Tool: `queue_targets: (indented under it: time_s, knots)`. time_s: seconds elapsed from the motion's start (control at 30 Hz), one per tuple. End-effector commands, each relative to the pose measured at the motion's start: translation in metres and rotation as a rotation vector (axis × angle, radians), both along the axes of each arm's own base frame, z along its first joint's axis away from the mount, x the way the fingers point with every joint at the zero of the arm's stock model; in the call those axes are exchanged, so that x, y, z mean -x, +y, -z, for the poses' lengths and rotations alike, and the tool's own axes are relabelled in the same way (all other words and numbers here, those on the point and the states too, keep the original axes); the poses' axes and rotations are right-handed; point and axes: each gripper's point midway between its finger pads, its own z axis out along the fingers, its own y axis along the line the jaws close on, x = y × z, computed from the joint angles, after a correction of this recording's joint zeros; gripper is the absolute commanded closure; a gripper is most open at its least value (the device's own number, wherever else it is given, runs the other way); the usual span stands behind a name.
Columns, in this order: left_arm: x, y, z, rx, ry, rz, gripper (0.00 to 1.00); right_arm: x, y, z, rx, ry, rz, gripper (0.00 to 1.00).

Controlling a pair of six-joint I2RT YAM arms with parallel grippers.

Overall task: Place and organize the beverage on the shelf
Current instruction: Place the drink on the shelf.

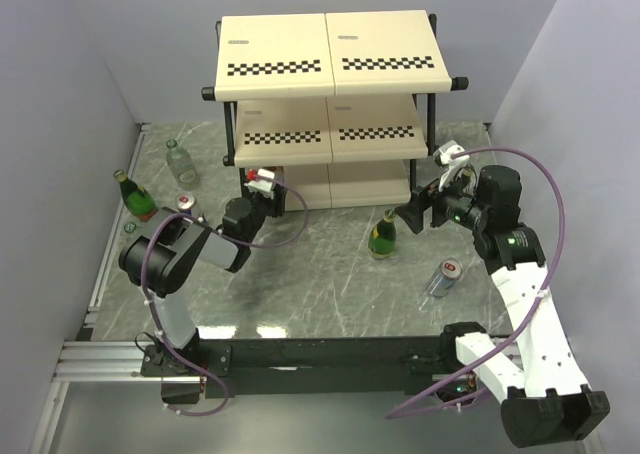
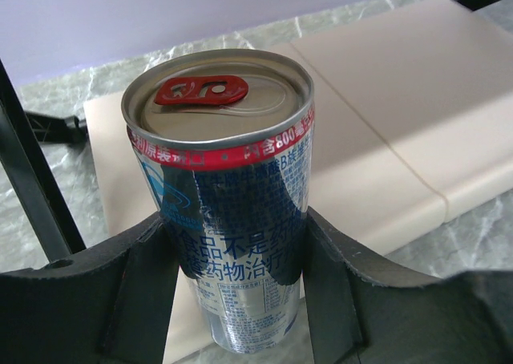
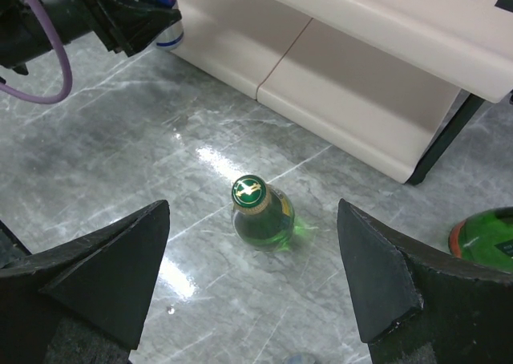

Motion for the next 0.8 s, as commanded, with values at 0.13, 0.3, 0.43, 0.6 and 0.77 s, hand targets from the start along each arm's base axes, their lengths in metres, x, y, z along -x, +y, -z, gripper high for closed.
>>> queue_targets:
  time_s: [0.13,0.3,0.43,0.6,0.77]
  knots:
    - [0.006,0.017,-0.168,0.272,-0.610,0.009,1.00,-0.004,0.000,-0.001,-0.005,-0.003,-0.007,0.09]
    - [-0.003,0.017,-0.163,0.308,-0.591,0.021,1.00,-0.005,0.000,0.002,-0.002,0.008,-0.005,0.09]
    - [-0.010,0.019,-0.158,0.307,-0.582,0.016,1.00,-0.006,0.000,0.002,0.000,0.008,-0.006,0.09]
    - [-0.016,0.021,-0.155,0.310,-0.578,0.013,1.00,-0.006,0.000,0.004,0.001,0.017,-0.008,0.09]
    - [-0.018,0.023,-0.150,0.291,-0.574,0.009,1.00,-0.006,0.000,0.004,0.001,0.018,-0.008,0.09]
